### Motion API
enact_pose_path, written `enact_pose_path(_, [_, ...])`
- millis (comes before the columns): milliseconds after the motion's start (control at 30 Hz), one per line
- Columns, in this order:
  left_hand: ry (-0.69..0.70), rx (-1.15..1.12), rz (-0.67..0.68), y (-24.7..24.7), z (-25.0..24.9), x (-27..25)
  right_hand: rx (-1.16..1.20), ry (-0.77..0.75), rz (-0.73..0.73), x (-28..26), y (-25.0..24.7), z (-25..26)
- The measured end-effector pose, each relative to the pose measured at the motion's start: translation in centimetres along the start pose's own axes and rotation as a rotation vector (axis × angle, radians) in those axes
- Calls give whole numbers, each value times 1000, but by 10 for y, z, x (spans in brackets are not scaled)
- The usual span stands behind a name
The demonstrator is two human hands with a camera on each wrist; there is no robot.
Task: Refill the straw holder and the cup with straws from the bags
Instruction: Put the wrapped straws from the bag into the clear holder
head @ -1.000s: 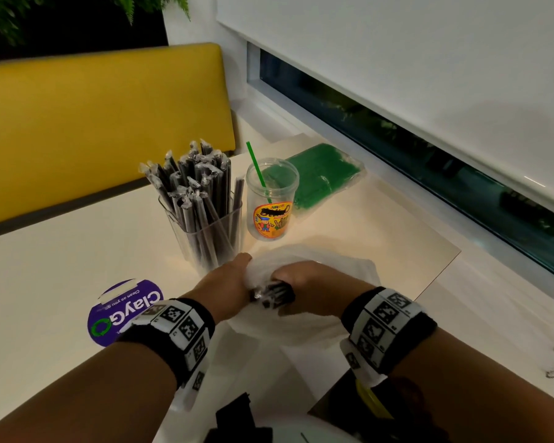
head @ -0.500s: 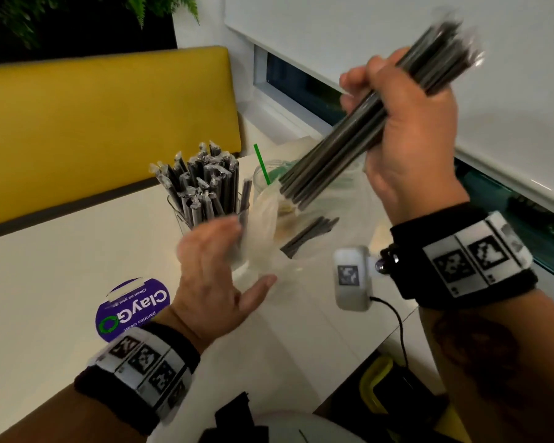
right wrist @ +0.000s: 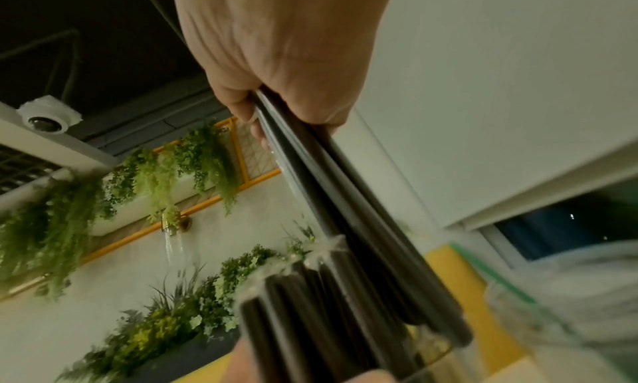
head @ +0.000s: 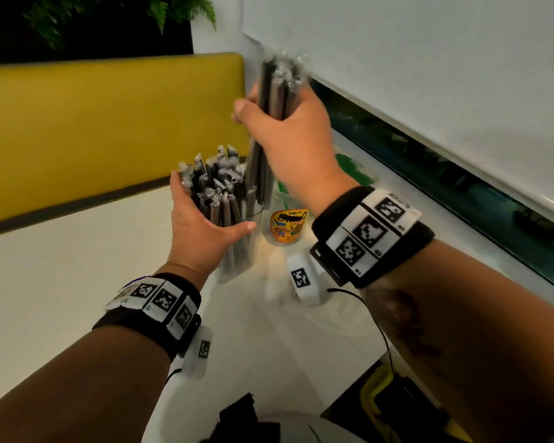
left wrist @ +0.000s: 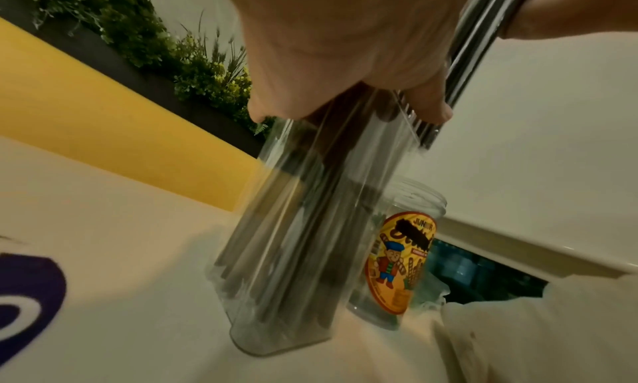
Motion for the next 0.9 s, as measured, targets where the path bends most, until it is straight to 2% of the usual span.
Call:
enact_pose_path(367, [36,-57,24,-1,6,8,252,124,-133,22,19,-9])
enact_pose_path(567, [81,-33,26,-2,4,7,281,151,-209,33,11,-21])
enact_pose_path(667, [95,-38,38,-1,4,5,260,112,-231,41,11,-20])
enact_pose_path(767, [116,-52,29,0,3,5,151,102,-153,35,19,-22])
enact_pose_path(900, [130,-64,36,-2,4,5,-23,237,32,-2,30,-57])
Point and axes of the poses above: each hand's wrist, its own x-axis towards the middle knuckle, its own y-axis out of the palm, z = x × y, the point moved 2 cm from there along x, towards the middle knuckle
